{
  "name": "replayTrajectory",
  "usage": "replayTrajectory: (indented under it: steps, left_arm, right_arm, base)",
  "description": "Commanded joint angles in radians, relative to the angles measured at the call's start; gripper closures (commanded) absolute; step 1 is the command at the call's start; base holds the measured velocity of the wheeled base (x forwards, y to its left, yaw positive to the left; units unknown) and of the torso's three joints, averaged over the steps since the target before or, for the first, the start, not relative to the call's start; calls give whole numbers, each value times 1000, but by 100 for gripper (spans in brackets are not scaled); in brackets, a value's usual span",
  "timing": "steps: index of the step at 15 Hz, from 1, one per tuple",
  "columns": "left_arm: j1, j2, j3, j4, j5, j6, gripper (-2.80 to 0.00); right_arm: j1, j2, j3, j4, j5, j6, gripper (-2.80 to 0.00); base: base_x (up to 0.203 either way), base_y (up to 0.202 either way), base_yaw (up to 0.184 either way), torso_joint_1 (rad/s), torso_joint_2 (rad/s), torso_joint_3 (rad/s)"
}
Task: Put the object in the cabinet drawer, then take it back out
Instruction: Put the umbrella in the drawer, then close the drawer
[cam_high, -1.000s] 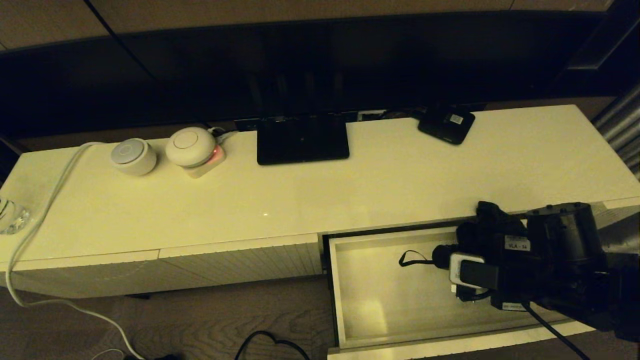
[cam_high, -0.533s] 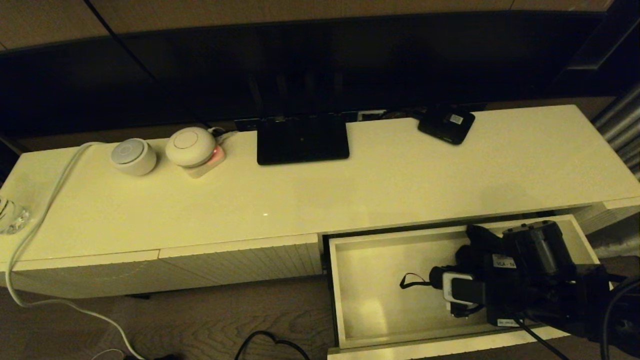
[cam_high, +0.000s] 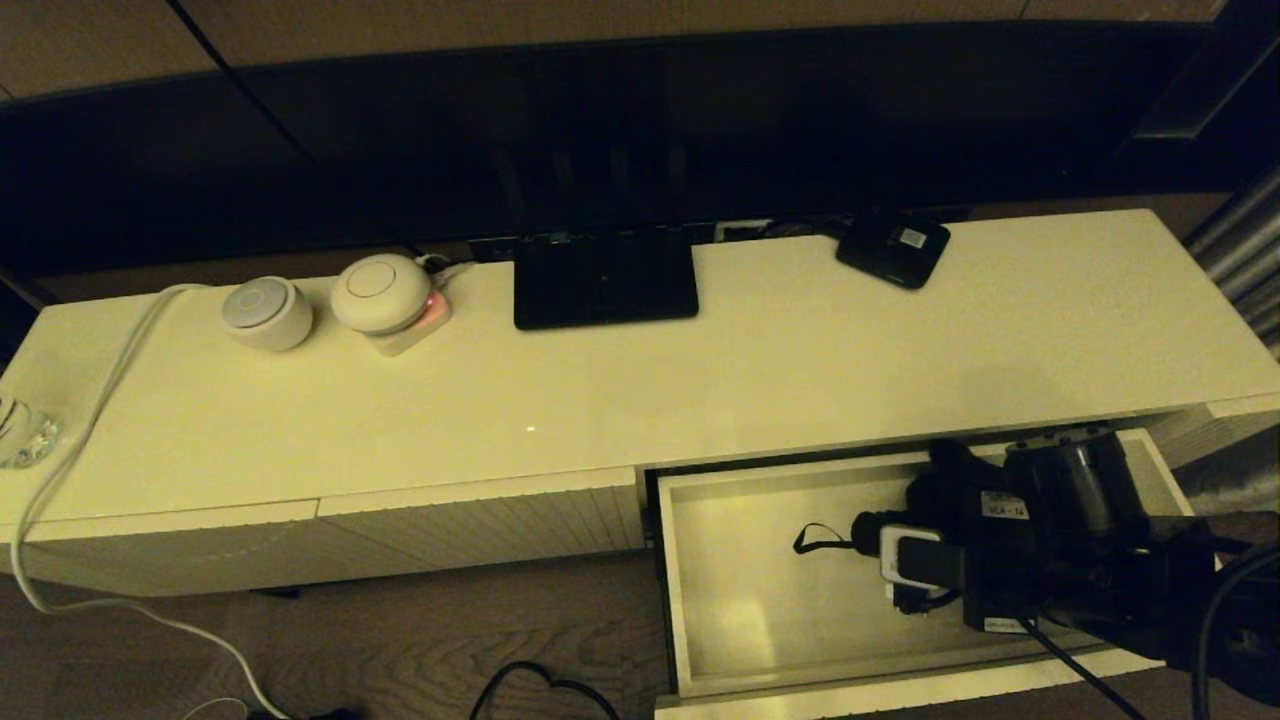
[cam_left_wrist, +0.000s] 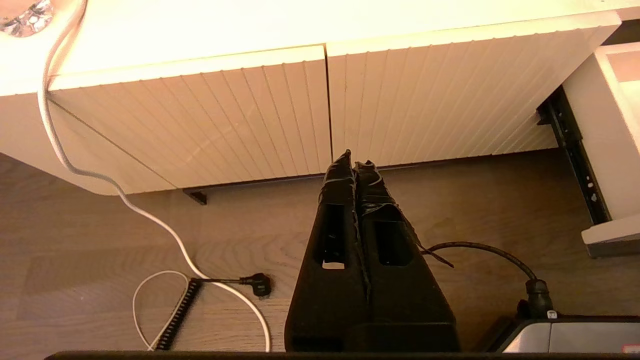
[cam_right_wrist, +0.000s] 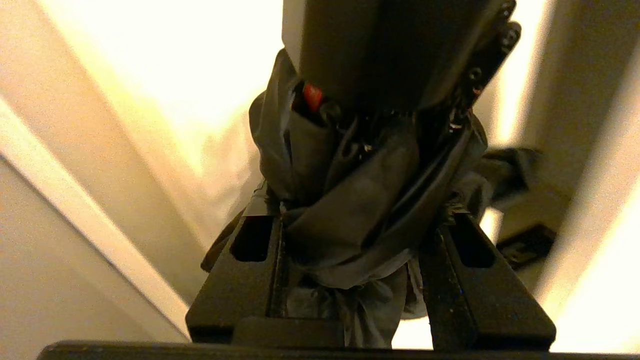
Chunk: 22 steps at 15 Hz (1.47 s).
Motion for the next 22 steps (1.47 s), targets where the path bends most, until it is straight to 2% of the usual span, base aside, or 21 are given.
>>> replayTrajectory:
  steps: [1, 2, 3, 8, 11, 14, 16, 17, 18, 22]
  left_arm:
    - [0, 0, 3, 0, 1, 0, 0]
    - [0, 0, 3, 0, 1, 0, 0]
    - [0, 0, 3, 0, 1, 0, 0]
    - [0, 0, 3, 0, 1, 0, 0]
    - [0, 0, 3, 0, 1, 0, 0]
    - [0, 0, 3, 0, 1, 0, 0]
    - [0, 0, 3, 0, 1, 0, 0]
    - [0, 0, 3, 0, 1, 0, 0]
    - [0, 0, 3, 0, 1, 0, 0]
    - [0, 0, 3, 0, 1, 0, 0]
  right_arm:
    - [1, -71, -10, 32, -1, -33, 0]
    - [0, -76, -4, 45, 0, -47, -34]
    - [0, -76, 4, 45, 3, -48, -280]
    - [15, -65, -23, 44, 6, -44, -280]
    - [21, -173, -61, 55, 6, -15, -280]
    - [38, -355, -93, 156, 44, -12, -280]
    - [43, -481, -77, 289, 71, -11, -280]
    - [50, -538, -62, 363, 78, -8, -171]
    - [64, -588, -37, 421, 82, -5, 0]
    - [116, -721, 111, 546, 101, 3, 0]
  base:
    - [0, 0, 0, 0, 0, 0]
    - [0, 0, 0, 0, 0, 0]
    - [0, 0, 0, 0, 0, 0]
    - [0, 0, 0, 0, 0, 0]
    - [0, 0, 0, 0, 0, 0]
    - [0, 0, 0, 0, 0, 0]
    - [0, 0, 0, 0, 0, 0]
    - [0, 0, 0, 0, 0, 0]
    - [0, 0, 0, 0, 0, 0]
    - [0, 0, 0, 0, 0, 0]
